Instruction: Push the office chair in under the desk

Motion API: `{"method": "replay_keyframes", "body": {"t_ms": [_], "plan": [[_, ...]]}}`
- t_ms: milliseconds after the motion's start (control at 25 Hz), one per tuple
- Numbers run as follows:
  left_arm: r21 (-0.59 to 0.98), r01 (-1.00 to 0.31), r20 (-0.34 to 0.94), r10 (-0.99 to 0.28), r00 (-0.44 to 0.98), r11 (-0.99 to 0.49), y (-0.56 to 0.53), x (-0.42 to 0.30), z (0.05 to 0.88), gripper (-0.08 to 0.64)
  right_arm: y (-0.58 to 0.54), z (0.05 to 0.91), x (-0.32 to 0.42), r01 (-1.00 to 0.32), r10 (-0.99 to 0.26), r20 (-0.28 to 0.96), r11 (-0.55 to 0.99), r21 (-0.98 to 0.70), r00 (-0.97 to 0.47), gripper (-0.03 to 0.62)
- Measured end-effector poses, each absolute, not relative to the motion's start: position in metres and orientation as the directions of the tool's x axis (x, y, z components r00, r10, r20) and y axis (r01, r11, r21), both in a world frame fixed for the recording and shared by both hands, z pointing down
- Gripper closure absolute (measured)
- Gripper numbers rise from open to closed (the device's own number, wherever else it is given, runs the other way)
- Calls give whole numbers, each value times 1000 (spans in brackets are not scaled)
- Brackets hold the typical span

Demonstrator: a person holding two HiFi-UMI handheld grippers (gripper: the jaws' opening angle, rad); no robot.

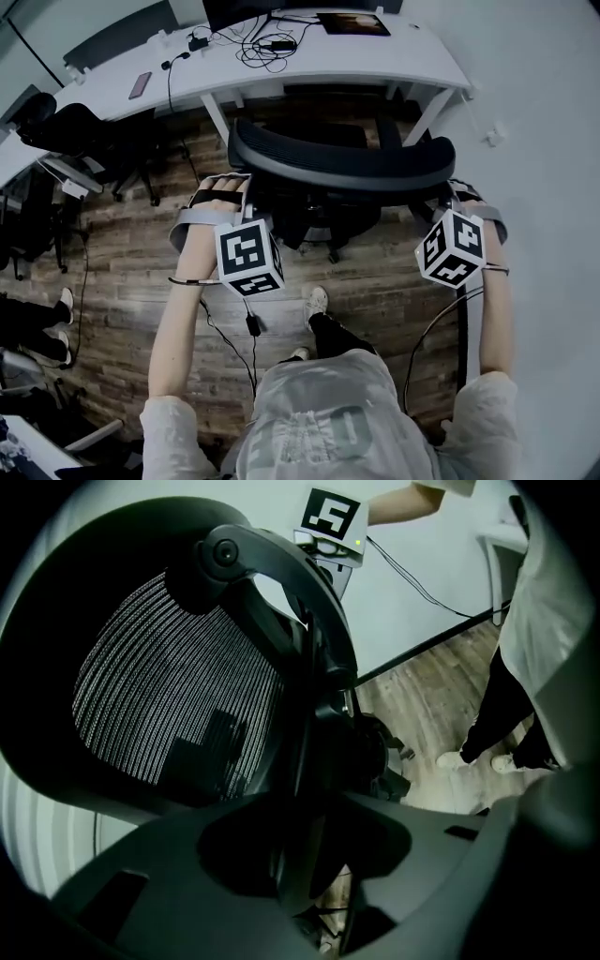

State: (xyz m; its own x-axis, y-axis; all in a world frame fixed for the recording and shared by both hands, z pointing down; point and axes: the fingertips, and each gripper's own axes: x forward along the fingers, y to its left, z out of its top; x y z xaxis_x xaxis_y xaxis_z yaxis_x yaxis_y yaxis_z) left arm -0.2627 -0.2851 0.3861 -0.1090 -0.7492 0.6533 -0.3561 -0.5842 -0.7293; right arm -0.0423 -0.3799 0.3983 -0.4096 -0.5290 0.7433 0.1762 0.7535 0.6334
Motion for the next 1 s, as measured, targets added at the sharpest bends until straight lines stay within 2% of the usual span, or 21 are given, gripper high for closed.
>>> {"method": "replay_keyframes", "body": {"t_ms": [1000], "plan": [[-734, -378, 660, -725, -199, -564, -475, -354, 392, 394, -562, 402, -130, 191, -504, 734, 750, 633, -454, 456]]}}
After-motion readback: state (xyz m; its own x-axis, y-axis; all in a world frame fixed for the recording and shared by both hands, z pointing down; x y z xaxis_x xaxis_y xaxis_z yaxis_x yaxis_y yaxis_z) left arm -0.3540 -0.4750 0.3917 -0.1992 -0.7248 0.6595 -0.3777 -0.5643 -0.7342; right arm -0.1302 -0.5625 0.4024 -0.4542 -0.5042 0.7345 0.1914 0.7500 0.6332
